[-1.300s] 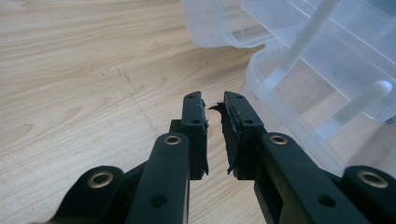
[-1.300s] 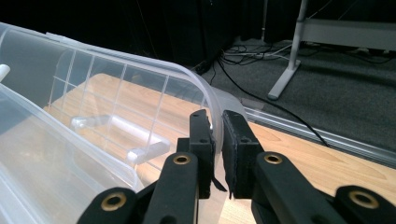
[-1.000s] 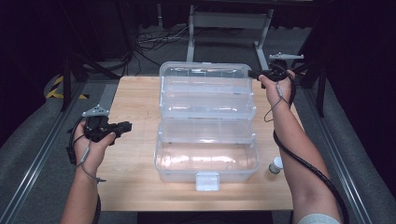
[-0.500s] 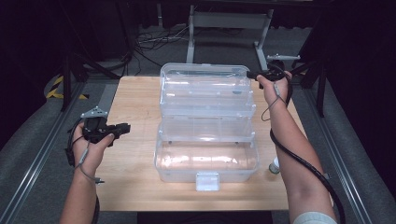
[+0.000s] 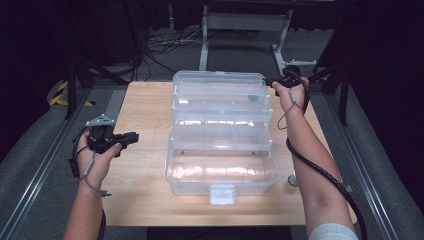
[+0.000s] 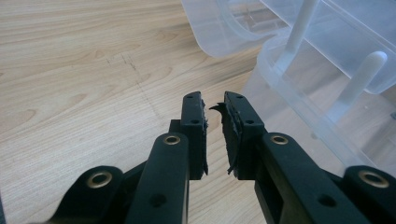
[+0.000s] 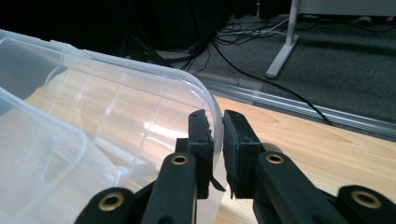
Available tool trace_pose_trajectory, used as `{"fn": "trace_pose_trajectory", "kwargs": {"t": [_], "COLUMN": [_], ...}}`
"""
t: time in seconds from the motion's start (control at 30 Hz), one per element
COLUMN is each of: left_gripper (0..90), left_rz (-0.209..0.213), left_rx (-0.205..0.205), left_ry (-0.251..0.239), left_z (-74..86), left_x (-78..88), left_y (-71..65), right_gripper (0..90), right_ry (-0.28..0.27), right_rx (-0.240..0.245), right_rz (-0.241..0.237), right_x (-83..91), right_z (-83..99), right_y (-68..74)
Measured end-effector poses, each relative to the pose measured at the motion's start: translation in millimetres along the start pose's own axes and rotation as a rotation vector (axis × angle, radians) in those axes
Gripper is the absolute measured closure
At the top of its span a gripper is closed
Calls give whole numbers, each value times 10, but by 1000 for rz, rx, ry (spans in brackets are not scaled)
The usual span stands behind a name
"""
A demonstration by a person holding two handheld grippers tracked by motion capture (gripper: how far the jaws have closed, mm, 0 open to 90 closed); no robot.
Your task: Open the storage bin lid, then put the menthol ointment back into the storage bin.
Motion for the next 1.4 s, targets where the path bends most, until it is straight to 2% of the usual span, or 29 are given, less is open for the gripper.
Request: {"fn": "trace_pose_trajectory", "kwargs": {"t": [0.03, 0.07, 0.17, 0.3, 0.43, 0.6, 0.63, 0.83, 1.0, 1.03, 1.07, 1.1, 1.27, 1.4], "left_gripper": [790, 790, 790, 789, 785, 769, 763, 744, 708, 708, 679, 666, 605, 549], "left_rz": [-1, -1, 0, 4, 5, 16, 16, 30, 44, 47, 53, 53, 59, 55], "left_rx": [-1, 1, 3, -1, 1, -12, -12, -26, -40, -50, -57, -57, -65, -68], "left_ry": [2, 3, 8, 10, 10, 8, 8, 8, 11, 14, 14, 14, 21, 25], "left_z": [3, 6, 8, -1, -8, -59, -59, -124, -172, -185, -201, -201, -216, -219], "left_x": [-4, -10, -32, -44, -57, -89, -89, -128, -147, -153, -159, -159, -172, -179], "left_y": [9, 15, 23, 12, 7, -8, -8, -35, -80, -92, -113, -113, -145, -164], "right_gripper": [900, 900, 900, 900, 899, 775, 775, 627, 569, 569, 552, 552, 485, 448], "right_ry": [-5, -8, 9, -3, -15, -64, -64, -93, -96, -96, -104, -104, -108, -87], "right_rx": [12, 0, 2, -24, -20, 9, 9, 47, 92, 92, 111, 111, 141, 175], "right_rz": [11, -23, 3, -3, -16, -49, -49, -69, -78, -78, -82, -82, -99, -110], "right_x": [10, 18, 17, 16, 60, 247, 247, 512, 767, 767, 885, 885, 1134, 1310], "right_z": [-3, -3, 45, 88, 65, -45, -45, -93, -39, -39, -15, -15, 63, 171], "right_y": [-18, -24, -89, -121, -96, 9, 9, 121, 206, 206, 228, 228, 282, 340]}}
Point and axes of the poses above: each handheld gripper's, and its own axes: x roughly backward along the jaws, z roughly out of its underside, y roughly to its left, the point moved 8 cm from there along -x, roughly forward along the jaws, and after that the axes turned 5 degrees about y, right-handed, at the moved point
